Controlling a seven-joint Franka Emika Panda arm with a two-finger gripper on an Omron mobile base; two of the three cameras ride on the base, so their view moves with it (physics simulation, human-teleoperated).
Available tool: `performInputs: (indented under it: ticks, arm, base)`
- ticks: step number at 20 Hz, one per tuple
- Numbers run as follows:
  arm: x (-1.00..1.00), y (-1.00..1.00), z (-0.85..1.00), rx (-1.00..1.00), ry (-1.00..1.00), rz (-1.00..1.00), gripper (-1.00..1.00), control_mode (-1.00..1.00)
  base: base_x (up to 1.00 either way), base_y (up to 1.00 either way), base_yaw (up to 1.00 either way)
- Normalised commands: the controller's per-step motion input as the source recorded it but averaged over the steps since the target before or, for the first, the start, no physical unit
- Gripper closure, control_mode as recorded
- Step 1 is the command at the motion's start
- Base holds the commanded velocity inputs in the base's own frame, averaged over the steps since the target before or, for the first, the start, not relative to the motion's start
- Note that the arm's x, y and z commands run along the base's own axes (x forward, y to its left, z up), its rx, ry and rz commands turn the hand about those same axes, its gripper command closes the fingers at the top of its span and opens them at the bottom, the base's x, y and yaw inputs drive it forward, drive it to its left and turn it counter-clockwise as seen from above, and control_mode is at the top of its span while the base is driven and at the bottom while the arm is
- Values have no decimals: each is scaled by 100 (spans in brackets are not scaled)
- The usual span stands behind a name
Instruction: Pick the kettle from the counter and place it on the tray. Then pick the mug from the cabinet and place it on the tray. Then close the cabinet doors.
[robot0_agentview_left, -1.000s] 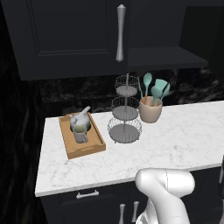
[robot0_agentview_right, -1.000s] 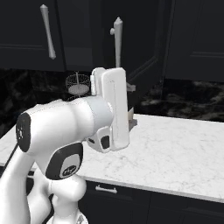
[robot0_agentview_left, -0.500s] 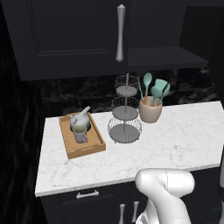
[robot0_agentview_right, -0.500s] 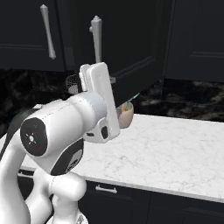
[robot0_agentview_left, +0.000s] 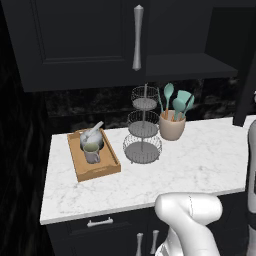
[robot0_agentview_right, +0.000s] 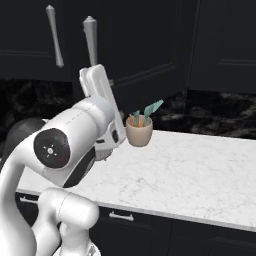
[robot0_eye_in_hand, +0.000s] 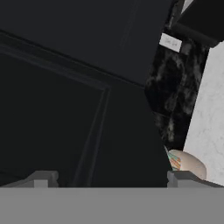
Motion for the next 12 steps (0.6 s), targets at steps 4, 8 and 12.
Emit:
performInputs:
  ticks: [4,8,12]
  arm:
    - [66,38,0,0,1,13,-100,-100]
    - [63,44,0,0,0,13,-100,-100]
    - [73,45,0,0,0,10,-100,-100]
  base:
    - [0,0,0]
    - [0,0,0]
    - [0,0,0]
